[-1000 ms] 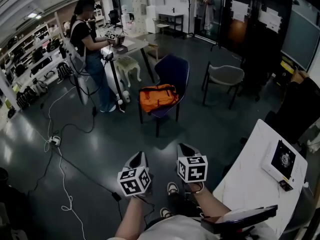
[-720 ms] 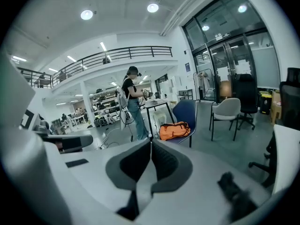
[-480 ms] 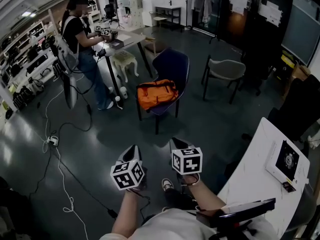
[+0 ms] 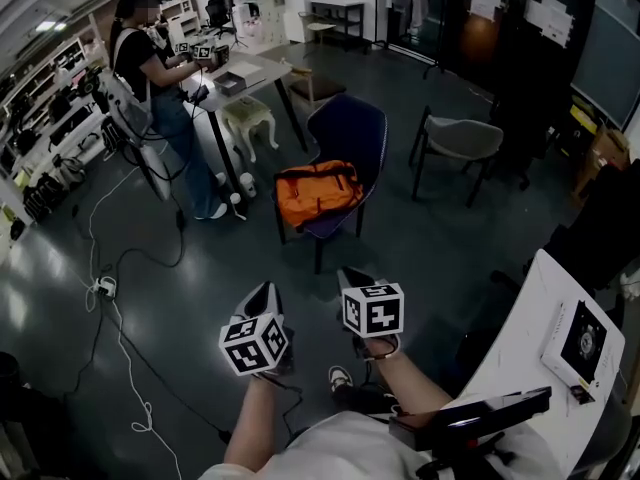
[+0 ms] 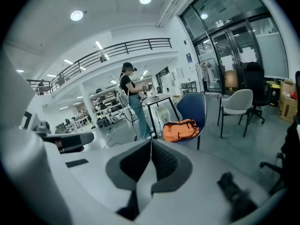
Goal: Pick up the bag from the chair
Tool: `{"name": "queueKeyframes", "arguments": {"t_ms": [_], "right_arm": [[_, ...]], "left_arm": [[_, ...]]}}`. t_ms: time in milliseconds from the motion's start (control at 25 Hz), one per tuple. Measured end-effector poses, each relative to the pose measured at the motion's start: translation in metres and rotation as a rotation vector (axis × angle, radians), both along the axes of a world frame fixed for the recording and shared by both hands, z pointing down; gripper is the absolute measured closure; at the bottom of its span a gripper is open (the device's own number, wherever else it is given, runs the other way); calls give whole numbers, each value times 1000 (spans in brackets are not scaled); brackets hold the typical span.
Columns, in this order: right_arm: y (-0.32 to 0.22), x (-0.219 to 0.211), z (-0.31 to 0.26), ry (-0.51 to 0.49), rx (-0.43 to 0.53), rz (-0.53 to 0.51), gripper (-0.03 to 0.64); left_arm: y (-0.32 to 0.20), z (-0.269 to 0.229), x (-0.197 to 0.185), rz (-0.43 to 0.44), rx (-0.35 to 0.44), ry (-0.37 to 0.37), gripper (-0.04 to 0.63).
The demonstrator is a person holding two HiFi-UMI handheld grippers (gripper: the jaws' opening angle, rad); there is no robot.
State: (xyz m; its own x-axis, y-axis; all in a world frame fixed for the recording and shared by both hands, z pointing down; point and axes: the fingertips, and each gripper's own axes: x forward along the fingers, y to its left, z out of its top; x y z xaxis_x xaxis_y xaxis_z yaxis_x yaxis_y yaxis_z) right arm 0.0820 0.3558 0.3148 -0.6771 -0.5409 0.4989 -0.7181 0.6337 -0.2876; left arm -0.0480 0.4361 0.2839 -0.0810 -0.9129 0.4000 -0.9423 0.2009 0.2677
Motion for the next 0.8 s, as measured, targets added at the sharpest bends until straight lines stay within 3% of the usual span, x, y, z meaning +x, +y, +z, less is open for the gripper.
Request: {"name": "queueKeyframes", "arguments": {"t_ms": [800], "right_arm": [[-120,-21,7,40,-5,2,583]], "left_arm": [[-131,-1,-21,41,7,-3,581]]}}
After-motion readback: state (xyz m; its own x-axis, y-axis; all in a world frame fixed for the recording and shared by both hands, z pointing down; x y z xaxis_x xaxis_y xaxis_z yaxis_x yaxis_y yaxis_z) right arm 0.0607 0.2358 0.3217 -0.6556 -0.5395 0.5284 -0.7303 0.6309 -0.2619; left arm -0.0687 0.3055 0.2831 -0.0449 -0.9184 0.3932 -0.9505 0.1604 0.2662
